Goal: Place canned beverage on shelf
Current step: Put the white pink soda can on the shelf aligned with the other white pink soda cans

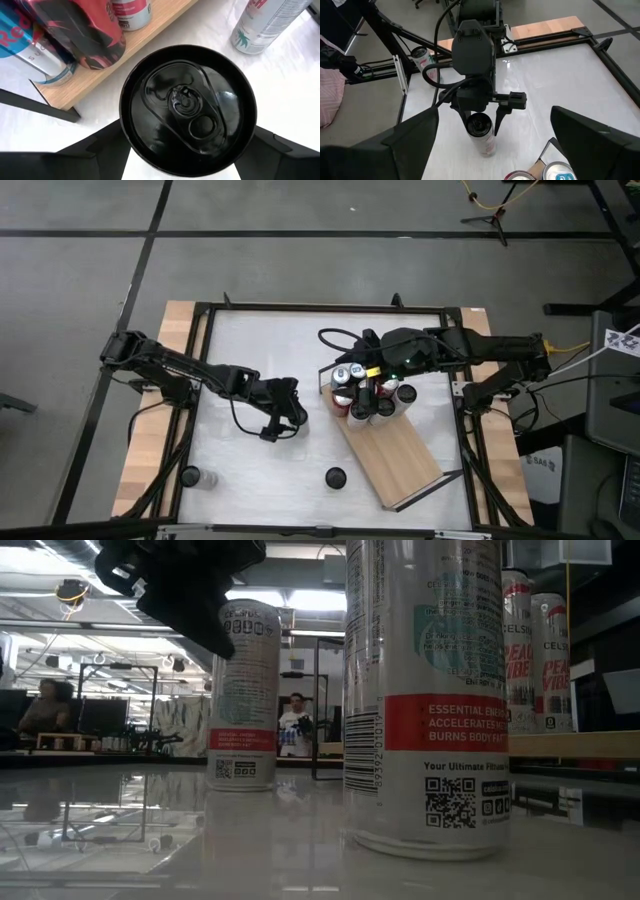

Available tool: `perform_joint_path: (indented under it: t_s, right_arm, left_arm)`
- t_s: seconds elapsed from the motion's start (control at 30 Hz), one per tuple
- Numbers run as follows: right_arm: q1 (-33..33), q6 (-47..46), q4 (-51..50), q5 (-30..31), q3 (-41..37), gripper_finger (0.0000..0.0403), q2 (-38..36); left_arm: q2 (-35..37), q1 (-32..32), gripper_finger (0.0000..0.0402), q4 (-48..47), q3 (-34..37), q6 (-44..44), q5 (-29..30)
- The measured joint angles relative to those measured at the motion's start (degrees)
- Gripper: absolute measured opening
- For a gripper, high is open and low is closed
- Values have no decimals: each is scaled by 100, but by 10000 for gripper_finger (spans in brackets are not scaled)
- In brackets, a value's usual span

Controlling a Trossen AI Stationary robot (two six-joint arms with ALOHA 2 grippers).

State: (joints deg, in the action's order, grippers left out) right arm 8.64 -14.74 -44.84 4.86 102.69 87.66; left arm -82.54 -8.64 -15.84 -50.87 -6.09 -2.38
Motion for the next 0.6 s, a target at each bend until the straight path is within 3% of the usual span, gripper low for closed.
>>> perform_joint_path:
  t_s: [0.6]
  right_arm:
    - [0,24,-7,0,0,374,0]
  left_arm:
    - [0,37,371,-6,2,411,-113]
